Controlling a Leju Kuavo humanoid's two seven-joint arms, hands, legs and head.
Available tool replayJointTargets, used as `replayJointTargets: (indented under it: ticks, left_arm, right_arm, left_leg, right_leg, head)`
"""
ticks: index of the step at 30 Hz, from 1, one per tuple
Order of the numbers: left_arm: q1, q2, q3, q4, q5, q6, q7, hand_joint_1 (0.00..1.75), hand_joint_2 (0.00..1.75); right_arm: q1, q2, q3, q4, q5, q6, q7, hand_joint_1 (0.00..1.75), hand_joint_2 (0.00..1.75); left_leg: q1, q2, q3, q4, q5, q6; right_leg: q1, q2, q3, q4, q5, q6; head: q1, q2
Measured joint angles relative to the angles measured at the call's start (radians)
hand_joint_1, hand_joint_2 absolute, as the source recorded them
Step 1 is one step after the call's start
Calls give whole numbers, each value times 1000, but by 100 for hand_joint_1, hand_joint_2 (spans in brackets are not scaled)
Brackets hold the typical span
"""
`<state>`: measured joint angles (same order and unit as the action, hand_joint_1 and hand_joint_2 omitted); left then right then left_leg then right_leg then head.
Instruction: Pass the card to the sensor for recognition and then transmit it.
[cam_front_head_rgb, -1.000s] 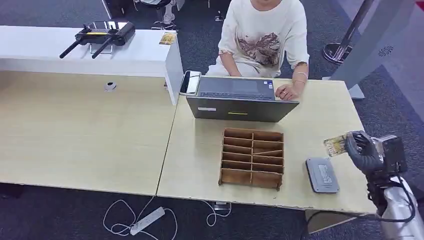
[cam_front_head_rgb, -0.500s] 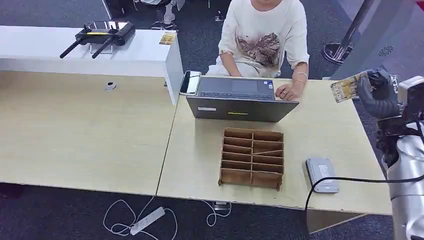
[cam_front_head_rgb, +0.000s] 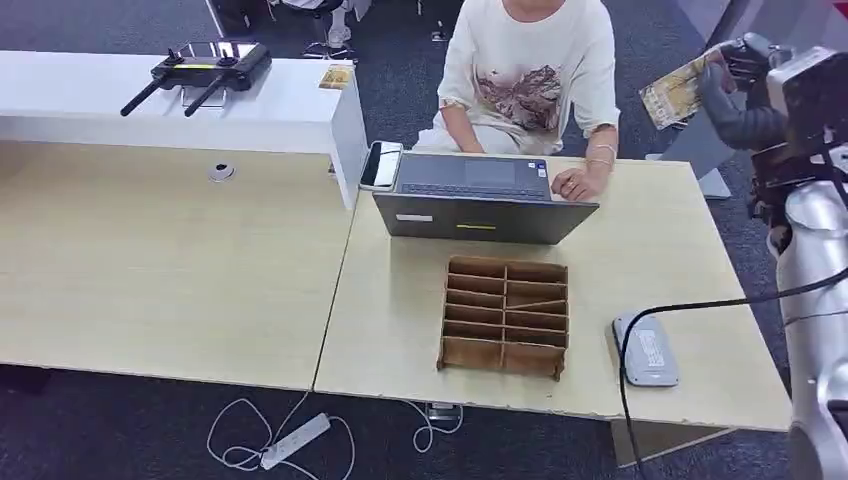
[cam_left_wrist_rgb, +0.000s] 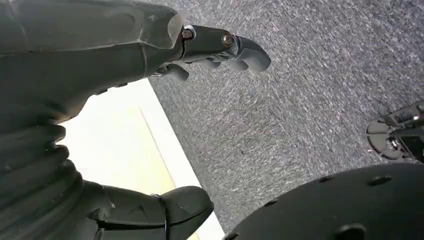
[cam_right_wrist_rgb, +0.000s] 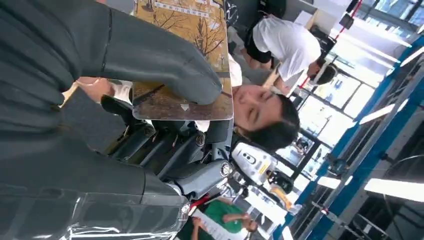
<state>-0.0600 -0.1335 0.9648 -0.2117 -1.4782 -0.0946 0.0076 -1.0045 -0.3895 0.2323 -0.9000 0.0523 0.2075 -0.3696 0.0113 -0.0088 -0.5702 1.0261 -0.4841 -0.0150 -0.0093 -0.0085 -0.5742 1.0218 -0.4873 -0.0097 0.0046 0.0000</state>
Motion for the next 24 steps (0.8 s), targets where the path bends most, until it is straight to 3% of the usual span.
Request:
replayJointTargets:
  ticks: [5,9,12,20,24]
  left_arm:
    - [0,0,0,0,-1,-2,-1,0,175]
    - [-1,1,-1,0,-6,-11,-7,0,175]
    - [-1,2,-1,0,-9,-18,-8,0,175]
    - [-2,2,-1,0,-8,-33,-9,0,175]
    - [-2,3,-3,0,-17,-39,-9,0,175]
  right_arm:
    - [-19,6,33,17,46,-28,-8,175,175]
    - [-59,31,95,34,209,-156,-1,175,175]
    - [-116,57,158,62,337,-218,49,175,175]
    - [-267,163,307,235,572,-274,155,175,175]
    - [-305,211,380,314,708,-327,247,175,175]
  left_leg:
    - [0,0,-1,0,0,0]
    - [0,2,0,0,0,0]
    - [0,2,0,0,0,0]
    - [0,2,0,0,1,-1]
    - [0,2,0,0,1,-1]
  right_leg:
    - [0,0,0,0,0,0]
    - [0,2,0,0,0,0]
    - [0,2,-1,1,0,0]
    - [0,2,-1,1,0,0]
    - [1,2,-1,1,0,0]
  head:
    - [0,0]
    - [0,0]
    - [0,0]
    - [0,0]
    - [0,0]
